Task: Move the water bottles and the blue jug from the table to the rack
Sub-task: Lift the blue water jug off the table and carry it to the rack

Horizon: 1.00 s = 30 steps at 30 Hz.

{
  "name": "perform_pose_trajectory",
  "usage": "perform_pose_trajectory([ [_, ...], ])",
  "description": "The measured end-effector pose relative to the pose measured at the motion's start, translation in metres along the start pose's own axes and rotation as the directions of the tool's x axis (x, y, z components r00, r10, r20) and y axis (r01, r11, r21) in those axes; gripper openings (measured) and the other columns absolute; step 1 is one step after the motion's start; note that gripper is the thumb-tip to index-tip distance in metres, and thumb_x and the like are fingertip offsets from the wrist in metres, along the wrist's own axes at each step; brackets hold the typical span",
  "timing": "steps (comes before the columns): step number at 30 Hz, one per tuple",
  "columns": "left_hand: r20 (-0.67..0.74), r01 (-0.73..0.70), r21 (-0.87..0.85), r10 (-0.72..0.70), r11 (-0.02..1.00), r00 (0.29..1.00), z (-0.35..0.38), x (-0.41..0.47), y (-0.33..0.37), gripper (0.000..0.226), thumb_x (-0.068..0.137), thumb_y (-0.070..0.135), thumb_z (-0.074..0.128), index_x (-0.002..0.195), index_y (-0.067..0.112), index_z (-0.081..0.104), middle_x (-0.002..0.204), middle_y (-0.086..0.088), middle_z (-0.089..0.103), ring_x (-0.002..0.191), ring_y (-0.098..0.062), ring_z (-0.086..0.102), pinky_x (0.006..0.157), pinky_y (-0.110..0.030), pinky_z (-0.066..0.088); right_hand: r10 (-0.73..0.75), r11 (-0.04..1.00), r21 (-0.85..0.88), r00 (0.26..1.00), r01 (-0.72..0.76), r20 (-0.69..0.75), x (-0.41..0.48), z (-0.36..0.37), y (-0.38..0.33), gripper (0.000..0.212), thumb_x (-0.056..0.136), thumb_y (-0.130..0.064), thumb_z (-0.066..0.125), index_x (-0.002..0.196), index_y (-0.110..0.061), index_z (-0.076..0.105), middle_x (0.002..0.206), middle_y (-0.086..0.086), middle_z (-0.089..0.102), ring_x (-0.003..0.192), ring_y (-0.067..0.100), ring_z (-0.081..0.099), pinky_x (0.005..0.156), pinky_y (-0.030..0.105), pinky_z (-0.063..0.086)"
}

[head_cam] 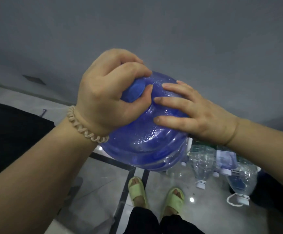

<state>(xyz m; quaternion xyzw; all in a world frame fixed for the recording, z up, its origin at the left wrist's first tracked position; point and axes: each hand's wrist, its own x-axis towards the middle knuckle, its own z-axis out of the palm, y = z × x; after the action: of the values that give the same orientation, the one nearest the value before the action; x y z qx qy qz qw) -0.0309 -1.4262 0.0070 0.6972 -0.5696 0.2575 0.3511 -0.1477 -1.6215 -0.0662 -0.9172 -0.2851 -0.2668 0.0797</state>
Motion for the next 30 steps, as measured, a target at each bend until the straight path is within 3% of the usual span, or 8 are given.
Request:
perform_pose_trajectory([
  [11, 0.080, -0.021, -0.077, 0.027, 0.997, 0.996, 0.057, -0.001, -0.091, 0.015, 0.080, 0.010, 0.069, 0.088, -0.003, 0.069, 0.085, -0.021, 0.063, 0.076, -0.031, 0.061, 0.069, -0.039, 0.050, 0.134, 0.991, 0.016, 0.991, -0.134, 0.003, 0.006, 0.074, 0.051, 0.039, 0.093, -0.011, 0.062, 0.126, -0.023, 0.047, 0.134, 0.012, 0.040, 0.128, 0.045, 0.037, 0.099, 0.064, 0.035],
  [21, 0.176, -0.009, -0.093, 0.025, 0.996, 0.984, 0.108, -0.027, -0.142, 0.015, 0.079, 0.009, 0.069, 0.087, -0.003, 0.068, 0.085, -0.020, 0.063, 0.074, -0.029, 0.059, 0.068, -0.038, 0.049, 0.194, 0.980, 0.040, 0.981, -0.195, 0.006, -0.011, 0.142, 0.076, 0.036, 0.094, -0.011, 0.061, 0.126, -0.023, 0.048, 0.134, 0.011, 0.039, 0.129, 0.043, 0.036, 0.099, 0.063, 0.035],
  [30, 0.243, 0.087, -0.176, -0.043, 0.981, 0.969, 0.138, -0.056, -0.163, 0.015, 0.077, 0.010, 0.072, 0.087, -0.002, 0.069, 0.088, -0.017, 0.061, 0.075, -0.027, 0.061, 0.067, -0.040, 0.051, 0.244, 0.968, 0.037, 0.967, -0.247, 0.071, -0.026, 0.174, 0.077, 0.027, 0.098, -0.017, 0.053, 0.124, -0.025, 0.048, 0.135, 0.009, 0.039, 0.131, 0.040, 0.034, 0.104, 0.060, 0.033],
])
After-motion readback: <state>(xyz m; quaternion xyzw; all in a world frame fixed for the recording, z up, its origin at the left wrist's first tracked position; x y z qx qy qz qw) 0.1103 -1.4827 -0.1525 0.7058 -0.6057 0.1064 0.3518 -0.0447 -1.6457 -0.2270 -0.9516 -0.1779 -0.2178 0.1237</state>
